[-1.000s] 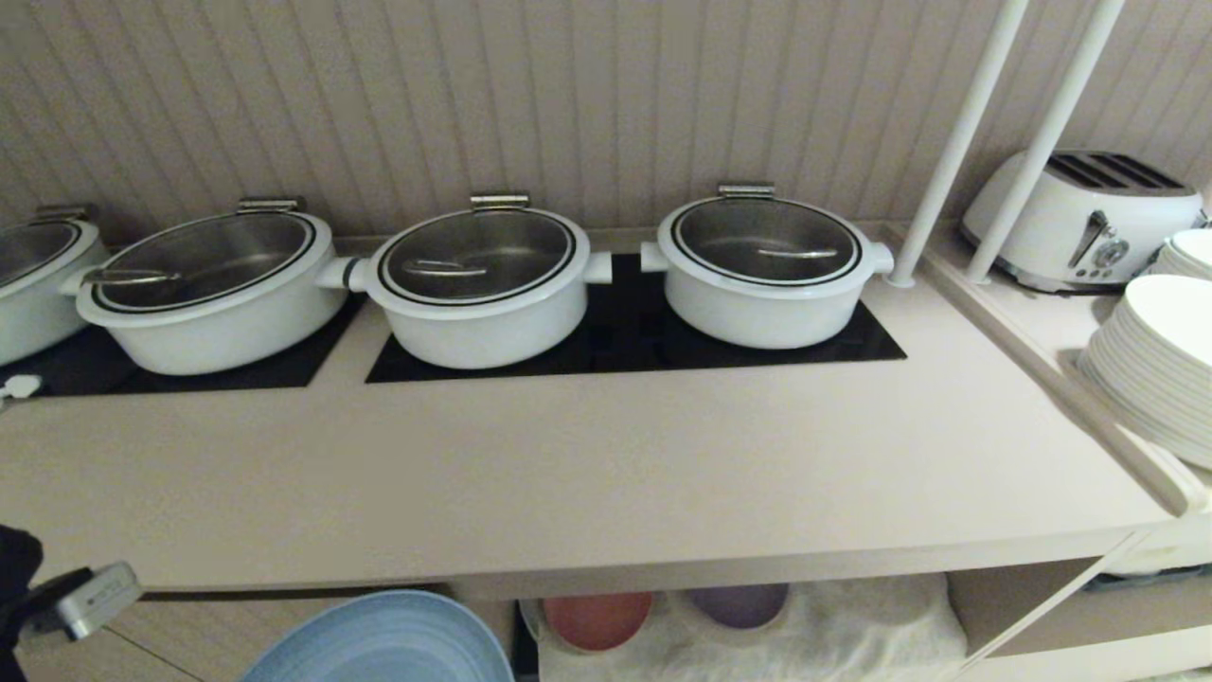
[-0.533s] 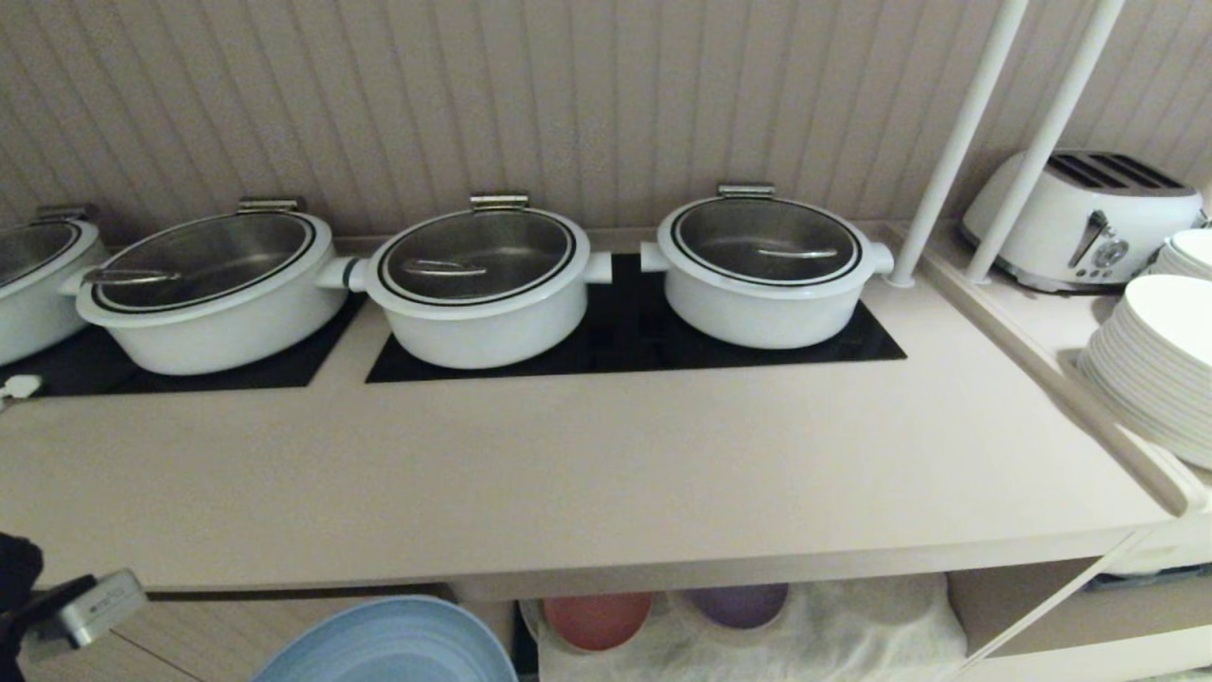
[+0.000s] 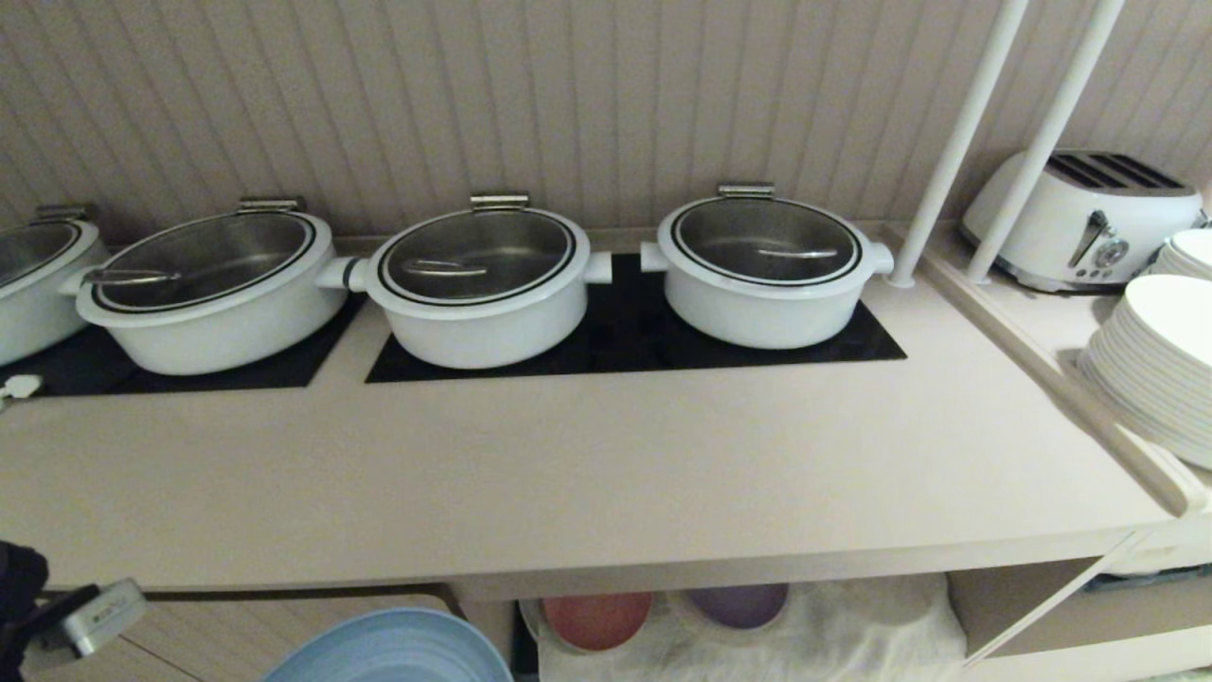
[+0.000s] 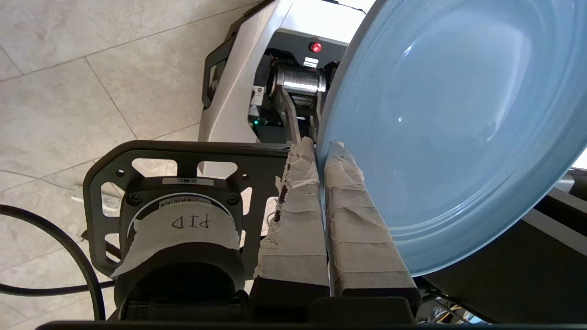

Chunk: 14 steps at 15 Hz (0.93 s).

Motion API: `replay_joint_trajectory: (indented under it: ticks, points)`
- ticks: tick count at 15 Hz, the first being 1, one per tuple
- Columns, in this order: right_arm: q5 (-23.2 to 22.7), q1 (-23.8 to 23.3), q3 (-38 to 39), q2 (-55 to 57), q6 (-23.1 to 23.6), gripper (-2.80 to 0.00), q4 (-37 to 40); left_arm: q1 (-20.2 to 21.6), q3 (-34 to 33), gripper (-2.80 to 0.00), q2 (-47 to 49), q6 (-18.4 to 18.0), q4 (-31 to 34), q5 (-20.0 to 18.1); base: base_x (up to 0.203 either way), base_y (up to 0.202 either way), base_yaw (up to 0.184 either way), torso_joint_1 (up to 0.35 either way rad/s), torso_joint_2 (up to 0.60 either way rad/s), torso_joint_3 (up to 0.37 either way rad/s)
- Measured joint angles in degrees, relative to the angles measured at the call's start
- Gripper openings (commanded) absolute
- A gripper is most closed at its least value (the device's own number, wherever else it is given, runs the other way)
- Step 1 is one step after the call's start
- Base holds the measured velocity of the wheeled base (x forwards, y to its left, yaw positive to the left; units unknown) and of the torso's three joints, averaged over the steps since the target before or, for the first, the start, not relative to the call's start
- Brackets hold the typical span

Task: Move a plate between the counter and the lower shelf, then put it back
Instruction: Put the plate in the cupboard

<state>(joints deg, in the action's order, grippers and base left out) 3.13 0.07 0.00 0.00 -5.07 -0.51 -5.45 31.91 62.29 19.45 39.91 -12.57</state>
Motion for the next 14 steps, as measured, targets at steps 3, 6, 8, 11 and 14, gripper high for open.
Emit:
replay_joint_trajectory:
  ticks: [3,6,8,11,14]
  points:
    - [0.0,0.0,0.0,0.0,0.0,-2.80,0.0,0.0,0.0,-2.80,0.0,0.2,0.1,-1.6,0.000,0.000,0.000,0.000,0.00,0.000]
    - [0.0,0.0,0.0,0.0,0.0,-2.80,0.0,0.1,-0.1,-2.80,0.0,0.2,0.1,-2.1,0.000,0.000,0.000,0.000,0.00,0.000]
    - [0.0,0.0,0.0,0.0,0.0,-2.80,0.0,0.1,-0.2,-2.80,0.1,0.2,0.1,-2.1,0.000,0.000,0.000,0.000,0.00,0.000]
    - [0.0,0.0,0.0,0.0,0.0,-2.80,0.0,0.1,-0.5,-2.80,0.2,0.3,0.1,-2.2,0.000,0.000,0.000,0.000,0.00,0.000]
    - [0.0,0.0,0.0,0.0,0.0,-2.80,0.0,0.1,-1.8,-2.80,0.2,0.4,-0.2,-2.0,0.000,0.000,0.000,0.000,0.00,0.000]
